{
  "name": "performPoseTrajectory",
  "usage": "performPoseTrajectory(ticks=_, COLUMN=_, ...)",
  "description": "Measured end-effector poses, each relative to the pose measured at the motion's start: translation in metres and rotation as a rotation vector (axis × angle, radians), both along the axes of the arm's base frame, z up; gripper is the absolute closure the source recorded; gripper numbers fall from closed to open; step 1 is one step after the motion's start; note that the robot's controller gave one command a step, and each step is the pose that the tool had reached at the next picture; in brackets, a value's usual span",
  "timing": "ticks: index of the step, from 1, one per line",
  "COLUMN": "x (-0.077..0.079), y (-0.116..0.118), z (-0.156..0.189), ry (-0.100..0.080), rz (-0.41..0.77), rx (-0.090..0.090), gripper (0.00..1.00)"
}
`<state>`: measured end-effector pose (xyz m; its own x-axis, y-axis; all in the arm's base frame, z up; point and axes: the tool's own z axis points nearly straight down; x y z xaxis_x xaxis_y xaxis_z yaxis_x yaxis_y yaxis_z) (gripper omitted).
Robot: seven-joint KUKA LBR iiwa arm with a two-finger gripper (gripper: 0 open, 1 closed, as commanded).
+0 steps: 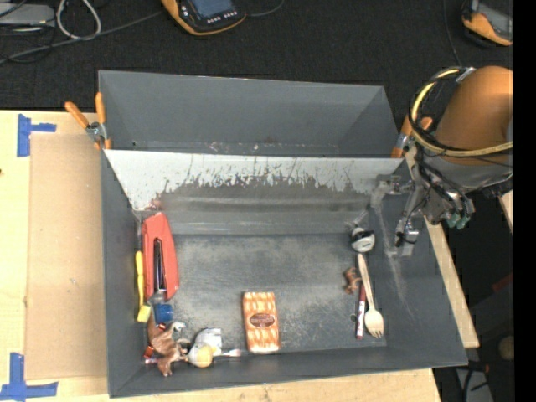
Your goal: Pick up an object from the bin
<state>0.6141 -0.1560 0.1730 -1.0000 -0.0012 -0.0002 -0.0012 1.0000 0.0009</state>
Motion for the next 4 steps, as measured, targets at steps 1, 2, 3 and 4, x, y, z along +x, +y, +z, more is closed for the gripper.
performPoseTrajectory(ticks=1, x=-0.044, y=0.004, z=-0.099, ry=0.003, rz=0.436, rx=0.004, gripper=0.00)
performPoseTrajectory(ticks=2, x=-0.046, y=0.004, z=-0.095, ry=-0.002, rz=0.473, rx=0.004, gripper=0.00)
performPoseTrajectory(ticks=3, x=-0.092, y=0.024, z=-0.080, ry=0.001, rz=0.815, rx=0.011, gripper=0.00)
performPoseTrajectory(ticks=4, x=-0.062, y=0.026, z=-0.095, ry=-0.004, rz=0.865, rx=0.009, gripper=0.00)
